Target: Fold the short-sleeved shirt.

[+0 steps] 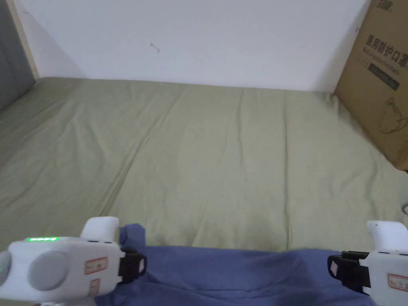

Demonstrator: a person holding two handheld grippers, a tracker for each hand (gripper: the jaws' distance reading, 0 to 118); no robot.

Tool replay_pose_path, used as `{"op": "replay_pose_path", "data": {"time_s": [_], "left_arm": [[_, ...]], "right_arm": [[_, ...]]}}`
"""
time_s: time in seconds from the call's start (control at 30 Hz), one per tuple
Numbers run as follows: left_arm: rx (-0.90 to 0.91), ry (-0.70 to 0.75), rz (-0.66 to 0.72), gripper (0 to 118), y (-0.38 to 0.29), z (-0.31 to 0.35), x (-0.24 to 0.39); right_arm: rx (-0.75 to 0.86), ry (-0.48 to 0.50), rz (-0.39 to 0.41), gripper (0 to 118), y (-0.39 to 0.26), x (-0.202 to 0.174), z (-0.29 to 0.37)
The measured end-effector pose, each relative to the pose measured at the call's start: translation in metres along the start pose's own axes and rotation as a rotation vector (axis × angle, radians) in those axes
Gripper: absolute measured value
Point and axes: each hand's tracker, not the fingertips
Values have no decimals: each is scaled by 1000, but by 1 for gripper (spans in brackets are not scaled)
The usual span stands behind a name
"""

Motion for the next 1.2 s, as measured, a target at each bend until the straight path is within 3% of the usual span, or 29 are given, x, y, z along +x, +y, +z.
{"op": "replay_pose_path", "data": {"time_s": [0.1,0.3,0.33,0.37,0.4,0.5,0.57,0.6,0.63,0.67,0.7,0.8,1.0,1.2], "left_arm": [[-84,-93,-47,10,7,-38,47],[-209,-228,-15,87,7,-97,88],[-214,-247,-9,107,7,-97,90],[-210,-257,-9,115,5,-91,90],[-197,-264,-16,116,5,-84,88],[-131,-234,-26,114,9,-51,80],[-65,-171,-19,99,11,-30,64],[-41,-143,-9,80,12,-22,55],[-29,-108,8,39,14,-20,47],[-25,-81,26,8,14,-18,40],[-32,-61,39,3,13,-20,35],[-87,-57,61,3,8,-35,24],[-274,-183,69,3,-19,-96,43],[-270,-214,61,3,-20,-112,72]], "right_arm": [[7,-2,0,0,-3,4,4],[9,-6,-25,0,-11,16,7],[10,-5,-31,0,-12,18,7],[11,-3,-37,0,-13,19,8],[12,-2,-40,0,-14,17,11],[15,0,-44,0,-13,17,11],[21,3,-45,0,-12,20,9],[29,5,-47,0,-11,21,9],[35,7,-50,0,-10,21,9],[42,12,-56,0,-9,22,8],[45,18,-62,0,-8,23,8],[48,27,-72,0,-8,23,8],[33,11,-64,0,-14,24,11],[23,8,-71,0,-16,27,10]]}}
